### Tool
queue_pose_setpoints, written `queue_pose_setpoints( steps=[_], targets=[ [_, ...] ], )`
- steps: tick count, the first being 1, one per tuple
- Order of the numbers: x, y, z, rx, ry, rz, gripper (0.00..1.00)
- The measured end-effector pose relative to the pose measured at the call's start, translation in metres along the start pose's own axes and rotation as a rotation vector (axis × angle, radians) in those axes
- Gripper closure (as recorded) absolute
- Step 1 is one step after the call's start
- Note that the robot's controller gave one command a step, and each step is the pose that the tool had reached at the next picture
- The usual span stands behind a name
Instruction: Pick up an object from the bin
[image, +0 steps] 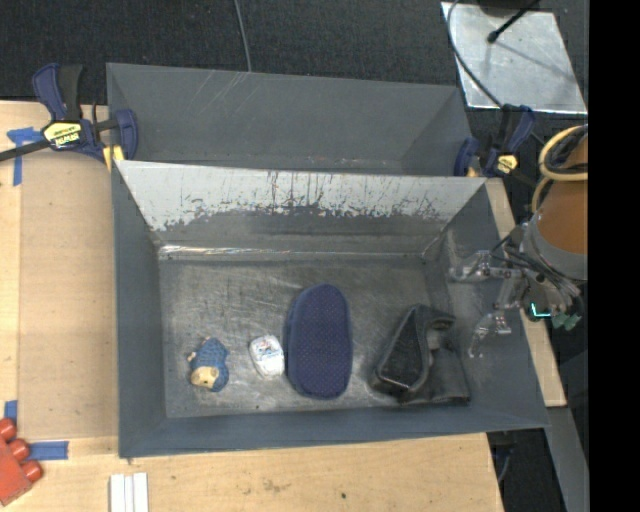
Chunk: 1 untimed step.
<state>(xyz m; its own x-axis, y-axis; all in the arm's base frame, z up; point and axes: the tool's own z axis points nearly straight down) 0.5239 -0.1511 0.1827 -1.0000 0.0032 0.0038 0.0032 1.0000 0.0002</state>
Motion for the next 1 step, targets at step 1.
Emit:
queue_pose_setpoints(
  steps=[1],
  targets=[
    [0.0255,0.0395,0.0904,0.011,-0.033,-0.411,0.00]
  ],
)
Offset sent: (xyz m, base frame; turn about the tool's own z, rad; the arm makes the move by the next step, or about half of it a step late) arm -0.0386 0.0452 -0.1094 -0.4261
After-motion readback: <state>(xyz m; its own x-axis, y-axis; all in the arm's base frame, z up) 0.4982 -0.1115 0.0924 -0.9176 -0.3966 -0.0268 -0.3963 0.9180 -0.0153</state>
